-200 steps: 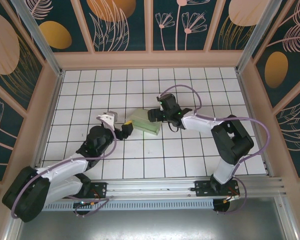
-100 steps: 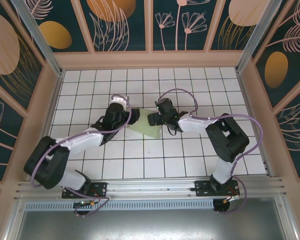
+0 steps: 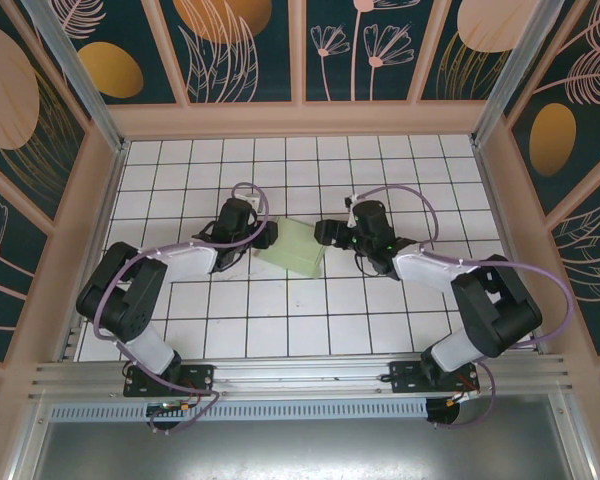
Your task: Fold the paper box
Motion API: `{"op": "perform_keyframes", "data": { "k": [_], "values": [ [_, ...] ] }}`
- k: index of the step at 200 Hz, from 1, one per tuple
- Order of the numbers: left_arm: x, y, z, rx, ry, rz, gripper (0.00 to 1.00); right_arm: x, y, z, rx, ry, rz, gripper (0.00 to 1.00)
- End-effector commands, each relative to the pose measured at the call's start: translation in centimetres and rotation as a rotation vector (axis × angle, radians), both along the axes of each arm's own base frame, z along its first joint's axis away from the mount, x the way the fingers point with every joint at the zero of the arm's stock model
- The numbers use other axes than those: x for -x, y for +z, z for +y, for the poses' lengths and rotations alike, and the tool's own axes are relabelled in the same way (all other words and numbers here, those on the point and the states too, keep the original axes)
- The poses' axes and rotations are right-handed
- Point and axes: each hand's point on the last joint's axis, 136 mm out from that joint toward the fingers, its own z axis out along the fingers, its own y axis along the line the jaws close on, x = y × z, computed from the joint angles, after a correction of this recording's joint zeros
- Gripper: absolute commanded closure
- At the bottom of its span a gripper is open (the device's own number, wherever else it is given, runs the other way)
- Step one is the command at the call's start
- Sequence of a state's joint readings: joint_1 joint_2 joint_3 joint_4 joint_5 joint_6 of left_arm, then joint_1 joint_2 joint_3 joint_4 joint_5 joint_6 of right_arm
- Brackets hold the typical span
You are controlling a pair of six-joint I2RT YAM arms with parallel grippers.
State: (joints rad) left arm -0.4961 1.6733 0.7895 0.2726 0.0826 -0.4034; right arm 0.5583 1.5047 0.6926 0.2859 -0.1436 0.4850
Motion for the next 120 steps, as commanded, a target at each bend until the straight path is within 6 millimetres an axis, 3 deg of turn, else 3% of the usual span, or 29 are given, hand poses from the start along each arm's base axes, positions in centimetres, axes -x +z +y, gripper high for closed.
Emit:
{"op": "perform_keyframes", "data": {
  "k": [1, 23, 42, 120],
  "values": [
    [-0.1, -0.4, -0.5, 0.030, -0.028, 0.036, 0.56, 1.1, 1.0, 1.4, -0.158, 0.033, 0.044, 0.16],
    [-0.3, -0.7, -0.2, 0.034, -0.023, 0.047, 0.59, 2.1, 0.4, 1.5, -0.205, 0.036, 0.082, 0.17],
    [-0.2, -2.2, 0.2, 0.026, -0.010, 0.082, 0.73, 2.0, 0.0, 0.7, -0.259, 0.011, 0.111, 0.17],
    [-0.1, -3.6, 0.7, 0.086, 0.003, 0.151, 0.74, 2.0, -1.1, 1.2, -0.360, 0.007, 0.177, 0.17]
  ]
}}
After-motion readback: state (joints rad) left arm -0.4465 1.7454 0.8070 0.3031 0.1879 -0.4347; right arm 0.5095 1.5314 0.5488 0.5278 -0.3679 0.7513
